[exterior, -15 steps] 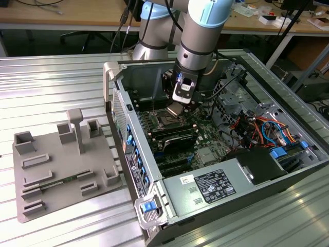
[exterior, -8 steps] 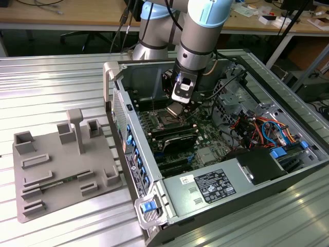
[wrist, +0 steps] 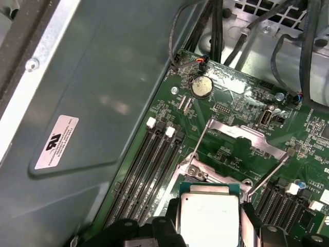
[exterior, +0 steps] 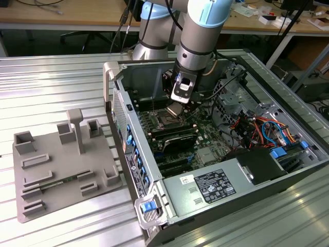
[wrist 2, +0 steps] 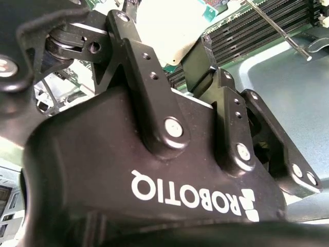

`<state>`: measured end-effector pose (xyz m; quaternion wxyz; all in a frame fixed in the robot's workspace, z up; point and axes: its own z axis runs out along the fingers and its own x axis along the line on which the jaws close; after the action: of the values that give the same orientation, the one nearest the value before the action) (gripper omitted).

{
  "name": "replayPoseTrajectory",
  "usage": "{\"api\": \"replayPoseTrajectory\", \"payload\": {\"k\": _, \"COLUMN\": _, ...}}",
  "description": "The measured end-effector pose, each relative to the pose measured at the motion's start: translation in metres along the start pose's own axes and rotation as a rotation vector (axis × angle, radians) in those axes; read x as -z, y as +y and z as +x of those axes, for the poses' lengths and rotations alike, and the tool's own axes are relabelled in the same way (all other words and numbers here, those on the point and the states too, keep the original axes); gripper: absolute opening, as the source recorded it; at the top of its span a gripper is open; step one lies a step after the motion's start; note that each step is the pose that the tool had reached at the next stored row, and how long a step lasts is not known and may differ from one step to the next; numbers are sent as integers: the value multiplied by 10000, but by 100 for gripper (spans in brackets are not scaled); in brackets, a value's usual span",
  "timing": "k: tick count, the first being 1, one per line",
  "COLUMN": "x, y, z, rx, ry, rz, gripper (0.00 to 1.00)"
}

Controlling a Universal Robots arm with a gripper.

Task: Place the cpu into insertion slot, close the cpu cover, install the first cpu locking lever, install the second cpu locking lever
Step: 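Place the cpu into insertion slot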

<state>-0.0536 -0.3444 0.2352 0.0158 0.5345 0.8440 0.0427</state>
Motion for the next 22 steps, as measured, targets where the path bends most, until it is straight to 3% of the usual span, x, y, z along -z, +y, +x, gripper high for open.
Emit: {"api": "replayPoseTrajectory", "payload": {"k": 22, "x": -12, "y": -1, "z": 0, "rx": -490, "ry": -44, "rz": -9, "gripper": 55}}
